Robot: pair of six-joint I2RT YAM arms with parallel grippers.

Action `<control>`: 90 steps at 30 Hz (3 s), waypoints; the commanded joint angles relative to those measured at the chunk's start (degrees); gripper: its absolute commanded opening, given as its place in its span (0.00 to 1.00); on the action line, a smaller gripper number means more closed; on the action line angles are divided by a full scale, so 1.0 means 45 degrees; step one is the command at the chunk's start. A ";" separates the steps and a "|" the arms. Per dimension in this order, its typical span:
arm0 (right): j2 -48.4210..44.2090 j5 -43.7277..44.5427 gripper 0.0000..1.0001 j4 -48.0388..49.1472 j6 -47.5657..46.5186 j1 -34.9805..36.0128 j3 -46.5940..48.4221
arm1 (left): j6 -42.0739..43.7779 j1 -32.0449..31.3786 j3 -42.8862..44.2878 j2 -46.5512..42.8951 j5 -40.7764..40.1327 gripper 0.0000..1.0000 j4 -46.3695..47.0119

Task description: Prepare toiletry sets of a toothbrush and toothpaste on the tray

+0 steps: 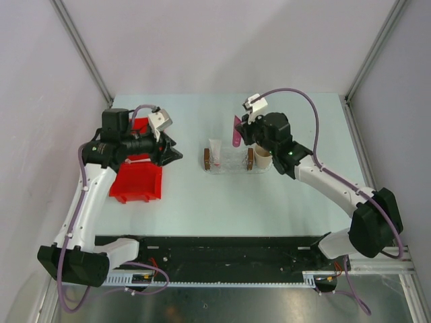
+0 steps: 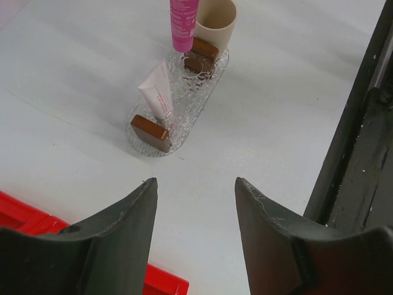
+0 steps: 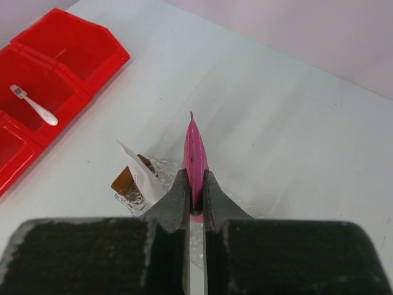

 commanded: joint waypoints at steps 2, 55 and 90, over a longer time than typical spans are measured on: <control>0.0404 0.1397 0.00 0.1079 0.1171 0.0376 0.0087 | -0.0286 -0.0001 -0.0209 -0.0150 -0.0106 0.59 0.0454; 0.2026 0.2805 0.00 0.1724 0.1777 0.1334 0.0087 | -0.0149 -0.0002 -0.1107 -0.0579 -0.0360 0.58 0.0845; 0.2319 0.2786 0.00 0.2212 0.1386 0.1490 -0.0147 | -0.0013 -0.0001 -0.1439 -0.0697 -0.0380 0.59 0.0904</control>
